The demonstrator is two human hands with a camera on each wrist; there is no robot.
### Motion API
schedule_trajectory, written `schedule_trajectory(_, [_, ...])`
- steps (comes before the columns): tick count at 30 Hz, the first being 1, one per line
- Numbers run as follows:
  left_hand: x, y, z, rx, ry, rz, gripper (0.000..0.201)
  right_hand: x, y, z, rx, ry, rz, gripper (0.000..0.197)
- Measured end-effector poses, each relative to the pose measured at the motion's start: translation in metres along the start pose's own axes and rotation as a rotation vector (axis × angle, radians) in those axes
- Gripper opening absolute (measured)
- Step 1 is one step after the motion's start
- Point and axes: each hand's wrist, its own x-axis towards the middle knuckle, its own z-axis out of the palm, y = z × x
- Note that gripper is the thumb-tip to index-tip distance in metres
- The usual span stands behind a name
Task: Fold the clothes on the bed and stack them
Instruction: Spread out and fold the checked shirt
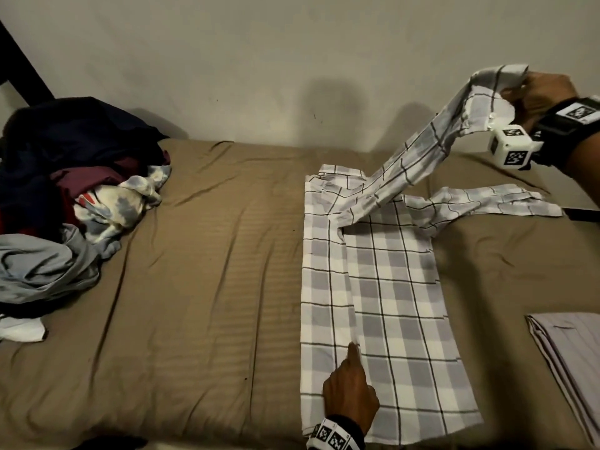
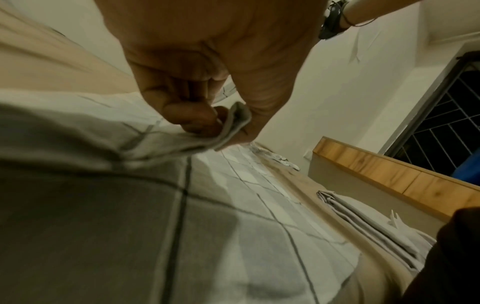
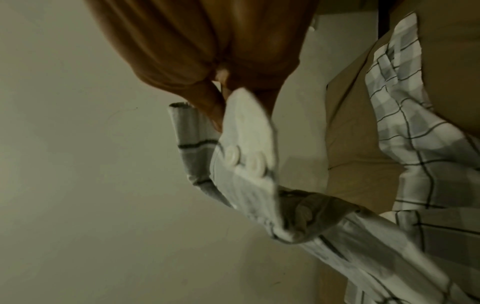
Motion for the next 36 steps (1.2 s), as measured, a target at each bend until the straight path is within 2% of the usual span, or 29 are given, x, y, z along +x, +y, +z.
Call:
schedule_trajectory(3, [0.001, 0.003, 0.005, 0.051, -0.067, -0.029, 0.083, -0.004, 0.015, -0.005, 0.005, 0.051, 0.026, 0.057])
schedule_trajectory(7, [0.002, -0.006, 0.012, 0.179, -0.148, -0.020, 0.078, 0.000, 0.042, -0.019, -0.154, 0.054, 0.080, 0.057])
schedule_trajectory(8, [-0.001, -0.011, 0.012, 0.187, -0.164, -0.013, 0.081, 0.001, 0.050, -0.025, -0.190, 0.077, 0.131, 0.055])
schedule_trajectory(10, [-0.009, -0.022, 0.009, 0.142, -0.173, -0.056, 0.107, 0.003, 0.074, -0.039, -0.346, 0.142, 0.244, 0.048])
schedule_trajectory(11, [-0.013, -0.031, 0.007, 0.102, -0.115, -0.104, 0.114, -0.001, 0.089, -0.045, -0.447, 0.169, 0.306, 0.045])
schedule_trajectory(12, [-0.017, -0.043, 0.008, 0.069, 0.031, -0.144, 0.107, -0.006, 0.107, -0.054, -0.539, 0.197, 0.358, 0.044])
schedule_trajectory(14, [-0.021, -0.071, 0.005, 0.020, 0.363, -0.188, 0.074, -0.030, 0.142, -0.071, -0.747, 0.259, 0.403, 0.052])
schedule_trajectory(15, [-0.023, -0.082, 0.002, -0.008, 0.448, -0.233, 0.062, -0.046, 0.165, -0.079, -0.850, 0.298, 0.411, 0.062])
schedule_trajectory(16, [-0.024, -0.090, -0.003, -0.040, 0.417, -0.323, 0.057, -0.067, 0.180, -0.081, -0.941, 0.315, 0.431, 0.074])
schedule_trajectory(18, [-0.024, -0.099, -0.014, -0.130, 0.271, -0.496, 0.052, -0.109, 0.228, -0.085, -1.022, 0.270, 0.475, 0.085])
schedule_trajectory(20, [-0.023, -0.105, -0.023, -0.282, 0.198, -0.559, 0.045, -0.153, 0.278, -0.080, -1.062, 0.189, 0.548, 0.082])
schedule_trajectory(21, [-0.020, -0.109, -0.021, -0.339, 0.174, -0.571, 0.045, -0.176, 0.303, -0.071, -1.014, 0.155, 0.557, 0.076])
schedule_trajectory(22, [-0.018, -0.112, -0.018, -0.356, 0.150, -0.558, 0.047, -0.203, 0.317, -0.056, -0.997, 0.095, 0.542, 0.061])
schedule_trajectory(24, [-0.018, -0.113, -0.013, -0.370, 0.138, -0.522, 0.050, -0.256, 0.344, -0.018, -0.967, -0.079, 0.432, 0.045])
schedule_trajectory(27, [-0.021, -0.116, -0.009, -0.614, 0.145, -0.509, 0.043, -0.329, 0.329, 0.050, -0.855, -0.290, 0.370, 0.043])
schedule_trajectory(30, [-0.031, -0.124, -0.010, -0.919, 0.055, -0.573, 0.024, -0.367, 0.325, 0.086, -0.885, -0.413, 0.291, 0.046])
schedule_trajectory(33, [-0.041, -0.131, -0.009, -1.033, 0.008, -0.581, 0.024, -0.389, 0.324, 0.106, -0.986, -0.487, 0.227, 0.059])
schedule_trajectory(36, [-0.051, -0.138, -0.009, -1.102, 0.019, -0.605, 0.010, -0.404, 0.322, 0.116, -1.037, -0.557, 0.257, 0.073])
